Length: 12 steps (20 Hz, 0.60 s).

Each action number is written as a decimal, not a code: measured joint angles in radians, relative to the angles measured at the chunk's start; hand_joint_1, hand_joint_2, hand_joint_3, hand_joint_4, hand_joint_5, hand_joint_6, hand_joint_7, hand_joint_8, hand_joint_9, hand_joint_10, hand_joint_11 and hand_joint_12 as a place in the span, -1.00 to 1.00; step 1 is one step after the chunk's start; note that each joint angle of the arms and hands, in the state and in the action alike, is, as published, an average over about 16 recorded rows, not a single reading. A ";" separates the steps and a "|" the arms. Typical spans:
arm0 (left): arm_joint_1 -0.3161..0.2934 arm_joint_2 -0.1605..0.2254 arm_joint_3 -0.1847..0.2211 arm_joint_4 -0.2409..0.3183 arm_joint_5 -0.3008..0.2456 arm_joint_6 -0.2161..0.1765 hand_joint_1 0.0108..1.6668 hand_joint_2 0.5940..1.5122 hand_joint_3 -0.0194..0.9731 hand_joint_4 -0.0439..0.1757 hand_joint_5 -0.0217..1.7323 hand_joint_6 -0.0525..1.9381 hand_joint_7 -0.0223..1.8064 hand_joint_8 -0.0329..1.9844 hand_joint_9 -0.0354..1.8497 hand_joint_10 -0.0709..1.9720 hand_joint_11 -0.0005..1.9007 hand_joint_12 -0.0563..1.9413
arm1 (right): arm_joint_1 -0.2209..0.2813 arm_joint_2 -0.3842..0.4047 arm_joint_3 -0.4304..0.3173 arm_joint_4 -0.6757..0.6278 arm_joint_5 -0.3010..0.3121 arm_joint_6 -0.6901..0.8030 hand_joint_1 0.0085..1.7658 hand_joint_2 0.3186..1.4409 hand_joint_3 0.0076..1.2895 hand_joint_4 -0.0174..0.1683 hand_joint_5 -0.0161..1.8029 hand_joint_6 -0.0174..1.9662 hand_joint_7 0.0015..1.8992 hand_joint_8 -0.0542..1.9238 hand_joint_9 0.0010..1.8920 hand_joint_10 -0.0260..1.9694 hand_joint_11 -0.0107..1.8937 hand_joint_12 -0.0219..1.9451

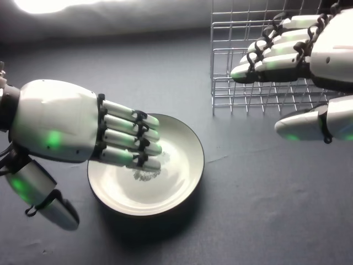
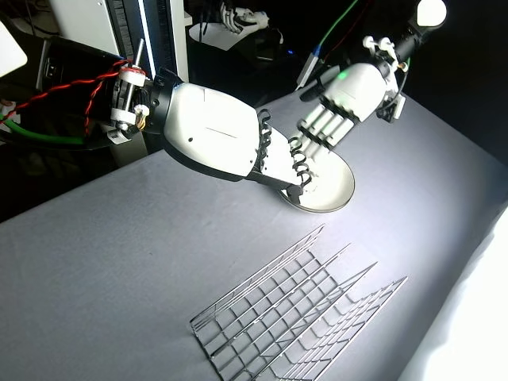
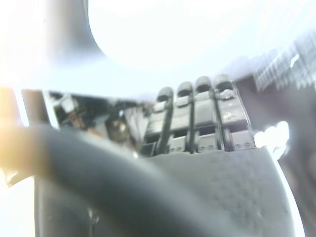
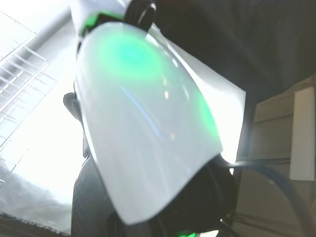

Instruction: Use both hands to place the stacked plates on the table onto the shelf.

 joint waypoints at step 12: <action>0.053 -0.046 0.140 0.056 -0.007 -0.008 -0.99 0.00 -0.92 -0.53 -0.95 -0.96 -0.96 -0.98 -0.94 -0.92 -0.98 -0.96 | -0.021 0.003 0.004 -0.038 0.035 -0.010 -0.87 0.76 -0.99 -0.79 -0.71 -0.96 -0.72 -0.93 -0.77 -0.95 -0.97 -0.23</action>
